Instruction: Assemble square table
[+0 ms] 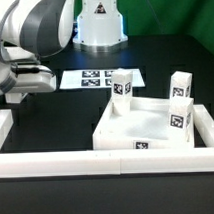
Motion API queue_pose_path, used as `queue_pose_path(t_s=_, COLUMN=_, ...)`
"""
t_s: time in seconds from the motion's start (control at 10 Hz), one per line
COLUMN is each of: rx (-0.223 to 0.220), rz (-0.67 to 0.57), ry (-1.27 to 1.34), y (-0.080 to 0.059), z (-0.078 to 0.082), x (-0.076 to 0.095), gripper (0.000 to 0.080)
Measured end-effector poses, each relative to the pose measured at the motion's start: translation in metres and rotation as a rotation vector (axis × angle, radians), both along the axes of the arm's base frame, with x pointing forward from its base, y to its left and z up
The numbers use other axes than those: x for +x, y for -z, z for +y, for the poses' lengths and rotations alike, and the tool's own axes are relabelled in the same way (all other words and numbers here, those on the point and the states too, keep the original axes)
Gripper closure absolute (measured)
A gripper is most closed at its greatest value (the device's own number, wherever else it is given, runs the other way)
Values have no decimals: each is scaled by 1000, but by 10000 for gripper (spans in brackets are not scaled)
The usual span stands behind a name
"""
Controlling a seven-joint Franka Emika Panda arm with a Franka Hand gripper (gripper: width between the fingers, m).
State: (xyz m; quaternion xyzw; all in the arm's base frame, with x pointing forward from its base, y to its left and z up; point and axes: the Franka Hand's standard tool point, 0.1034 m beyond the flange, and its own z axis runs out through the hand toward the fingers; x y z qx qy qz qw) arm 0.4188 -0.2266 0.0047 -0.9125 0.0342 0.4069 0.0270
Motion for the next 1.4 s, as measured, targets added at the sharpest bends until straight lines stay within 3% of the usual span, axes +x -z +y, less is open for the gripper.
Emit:
queue_pose_path(t_s=0.2, rx=-1, rz=-6, ry=-5, y=1, z=1, x=2, gripper=510)
queue_pose_path(t_s=0.6, rx=0, rz=-9, ry=-13, y=1, z=4, x=4, gripper=509)
queue_pose_path(t_s=0.8, rx=12, rz=-15, ry=-28, y=-8, z=10, x=12, gripper=509)
queue_pose_path(t_s=1.0, rx=16, rz=-1, ry=-24, y=-31, z=35, x=22, gripper=509)
queue_pose_path(t_s=1.2, rx=-7, rz=12, ry=10, y=-62, z=69, x=36, gripper=509)
queue_pose_path(t_s=1.3, rx=11, rz=-3, ry=-20, y=-77, z=75, x=48, gripper=509)
queue_pose_path(t_s=1.4, rx=23, rz=-26, ry=-39, y=-82, z=71, x=55, gripper=509)
